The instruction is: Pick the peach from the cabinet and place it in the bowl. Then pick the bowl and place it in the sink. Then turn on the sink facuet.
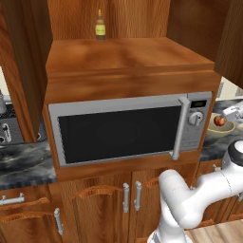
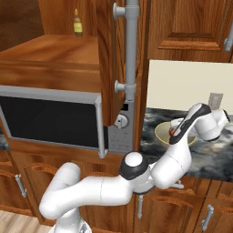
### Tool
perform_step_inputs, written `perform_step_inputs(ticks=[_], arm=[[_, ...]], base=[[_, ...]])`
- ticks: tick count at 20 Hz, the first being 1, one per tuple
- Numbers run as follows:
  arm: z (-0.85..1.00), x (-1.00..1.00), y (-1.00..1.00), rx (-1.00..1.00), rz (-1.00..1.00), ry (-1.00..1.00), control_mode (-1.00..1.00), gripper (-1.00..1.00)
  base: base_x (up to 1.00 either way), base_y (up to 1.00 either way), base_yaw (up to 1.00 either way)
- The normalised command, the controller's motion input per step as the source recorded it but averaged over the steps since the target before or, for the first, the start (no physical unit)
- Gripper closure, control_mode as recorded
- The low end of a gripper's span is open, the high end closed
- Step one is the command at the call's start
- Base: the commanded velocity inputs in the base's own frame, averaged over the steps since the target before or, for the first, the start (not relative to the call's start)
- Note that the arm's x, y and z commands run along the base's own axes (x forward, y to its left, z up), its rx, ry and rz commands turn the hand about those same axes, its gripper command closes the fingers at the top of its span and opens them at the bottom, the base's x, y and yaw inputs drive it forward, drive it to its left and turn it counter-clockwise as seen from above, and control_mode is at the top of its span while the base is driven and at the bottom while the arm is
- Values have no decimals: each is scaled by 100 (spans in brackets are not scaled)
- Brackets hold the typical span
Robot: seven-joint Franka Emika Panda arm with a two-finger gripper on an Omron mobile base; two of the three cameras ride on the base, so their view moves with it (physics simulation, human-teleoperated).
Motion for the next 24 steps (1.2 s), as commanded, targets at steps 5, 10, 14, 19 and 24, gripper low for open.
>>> perform_step_inputs(ticks=[5,10,14,19,24], arm=[[-24,35,-12,-8,3,-7,-100,100],[-25,31,-19,-8,4,-5,-100,100],[-23,27,-23,-8,3,-3,-100,100],[-6,7,-19,-5,6,-7,-100,-100],[15,-22,-14,-1,9,-16,-100,-100]], base=[[0,0,0],[0,0,0],[0,0,0],[0,0,0],[0,0,0]])
